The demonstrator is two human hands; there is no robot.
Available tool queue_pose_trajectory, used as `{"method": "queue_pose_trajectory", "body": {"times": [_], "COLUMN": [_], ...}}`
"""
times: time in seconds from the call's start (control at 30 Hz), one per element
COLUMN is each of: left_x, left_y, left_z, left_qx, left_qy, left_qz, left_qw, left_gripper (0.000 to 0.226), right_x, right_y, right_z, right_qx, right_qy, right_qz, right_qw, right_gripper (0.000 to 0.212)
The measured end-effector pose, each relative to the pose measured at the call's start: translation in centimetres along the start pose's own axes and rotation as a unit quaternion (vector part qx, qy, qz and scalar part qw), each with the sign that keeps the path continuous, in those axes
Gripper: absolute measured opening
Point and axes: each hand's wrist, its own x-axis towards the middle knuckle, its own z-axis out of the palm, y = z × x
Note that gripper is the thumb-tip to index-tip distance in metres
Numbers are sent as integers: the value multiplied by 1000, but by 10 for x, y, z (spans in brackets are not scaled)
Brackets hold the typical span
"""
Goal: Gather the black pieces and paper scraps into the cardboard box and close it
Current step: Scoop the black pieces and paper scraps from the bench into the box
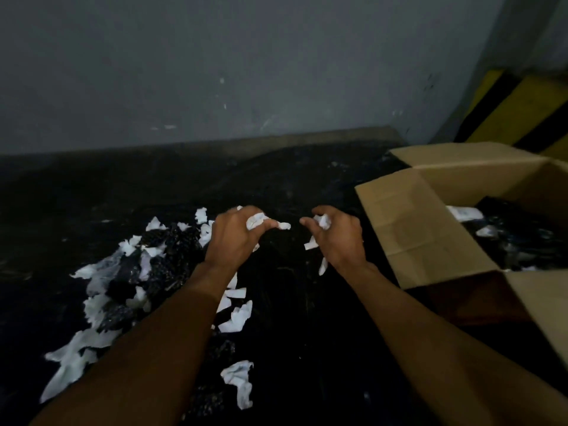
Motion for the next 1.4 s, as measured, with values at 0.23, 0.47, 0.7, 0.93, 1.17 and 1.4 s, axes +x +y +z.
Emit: {"method": "queue_pose_trajectory", "body": {"times": [0.23,0.47,0.7,0.93,1.17,1.4], "left_x": [7,7,23,42,67,75], "left_y": [91,189,278,362,402,410], "left_z": [-39,-15,56,156,240,286], "left_qx": [1,-72,-105,-108,-93,-60], "left_qy": [7,-28,-68,-63,-37,-63], "left_qz": [82,135,183,154,67,22], "left_qw": [997,988,975,980,993,996], "left_gripper": [32,19,35,38,51,23], "right_x": [-21,-38,-29,20,86,127], "right_y": [-28,-6,52,140,227,270], "right_z": [-101,-196,-280,-373,-418,-399], "right_qx": [-35,-89,-67,-68,-32,-1], "right_qy": [4,101,166,159,121,13], "right_qz": [-12,5,21,34,27,26], "right_qw": [999,991,984,984,992,1000], "right_gripper": [52,59,59,57,56,48]}}
